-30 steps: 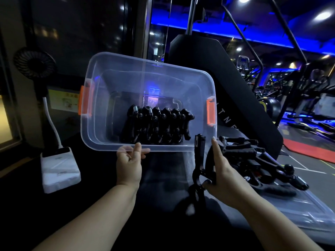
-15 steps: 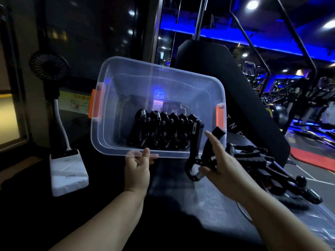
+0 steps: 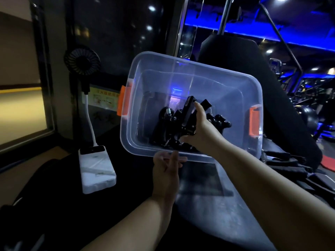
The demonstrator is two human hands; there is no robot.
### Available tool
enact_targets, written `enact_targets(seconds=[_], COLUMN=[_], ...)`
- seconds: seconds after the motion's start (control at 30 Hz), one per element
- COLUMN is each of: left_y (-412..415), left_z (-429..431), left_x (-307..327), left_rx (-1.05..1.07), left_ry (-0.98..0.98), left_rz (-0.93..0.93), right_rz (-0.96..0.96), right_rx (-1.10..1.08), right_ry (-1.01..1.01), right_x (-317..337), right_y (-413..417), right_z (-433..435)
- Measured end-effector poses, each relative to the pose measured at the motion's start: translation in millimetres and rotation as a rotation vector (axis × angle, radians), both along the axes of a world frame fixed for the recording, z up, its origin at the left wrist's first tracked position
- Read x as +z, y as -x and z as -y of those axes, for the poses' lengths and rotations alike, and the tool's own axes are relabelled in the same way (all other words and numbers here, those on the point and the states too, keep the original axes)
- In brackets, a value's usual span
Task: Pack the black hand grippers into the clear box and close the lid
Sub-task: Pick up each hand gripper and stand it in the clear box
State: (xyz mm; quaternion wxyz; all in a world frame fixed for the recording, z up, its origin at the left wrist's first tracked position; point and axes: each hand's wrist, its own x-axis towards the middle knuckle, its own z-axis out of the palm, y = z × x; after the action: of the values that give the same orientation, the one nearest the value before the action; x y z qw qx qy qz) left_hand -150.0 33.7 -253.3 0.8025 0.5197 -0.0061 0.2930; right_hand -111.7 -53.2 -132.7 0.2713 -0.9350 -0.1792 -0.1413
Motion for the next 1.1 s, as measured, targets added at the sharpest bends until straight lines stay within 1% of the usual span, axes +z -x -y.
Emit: enact_targets(seconds=[0.1, 0.2, 0.3, 0.4, 0.5, 0.63, 0.73, 0.87, 0.93, 1.03, 1.1], left_y=[-0.4, -0.1, -0.2, -0.5, 0.1, -1.0, -1.6, -1.3, -2.1, -1.7, -2.0], left_z=[0.4, 0.6, -0.2, -1.6, -2.0, -2.5, -2.7, -2.8, -3.0, -2.1, -1.3], left_x=[-0.9, -0.1, -0.7, -2.2, -2.5, -4.3, -5.6, -5.9, -6.2, -6.1, -7.8], left_rx=[0.003, 0.002, 0.068, 0.123, 0.125, 0.133, 0.126, 0.112, 0.101, 0.04, 0.032], left_ry=[0.027, 0.047, 0.034, 0.061, 0.071, 0.012, 0.024, 0.029, 0.033, 0.116, 0.128], left_rz=[-0.009, -0.023, -0.026, -0.042, -0.055, -0.048, -0.045, -0.052, -0.042, -0.011, -0.014], right_rz=[-0.025, -0.029, -0.015, -0.025, -0.045, -0.091, -0.108, 0.013, 0.055, 0.107, 0.187], right_rx=[0.009, 0.024, 0.05, 0.069, 0.075, 0.043, 0.007, -0.013, -0.007, 0.025, 0.034], right_ry=[0.095, 0.141, 0.202, 0.268, 0.318, 0.389, 0.485, 0.678, 0.708, 0.716, 0.757], right_x=[-5.3, -12.8, -18.2, -22.0, -25.2, -23.0, -17.5, -17.5, -21.2, -25.6, -25.3], right_y=[-17.1, -31.7, -40.9, -48.1, -54.7, -65.9, -74.1, -81.4, -85.4, -91.3, -91.4], right_z=[-24.0, -42.1, -56.4, -67.6, -75.9, -84.8, -90.4, -96.4, -97.3, -95.8, -95.1])
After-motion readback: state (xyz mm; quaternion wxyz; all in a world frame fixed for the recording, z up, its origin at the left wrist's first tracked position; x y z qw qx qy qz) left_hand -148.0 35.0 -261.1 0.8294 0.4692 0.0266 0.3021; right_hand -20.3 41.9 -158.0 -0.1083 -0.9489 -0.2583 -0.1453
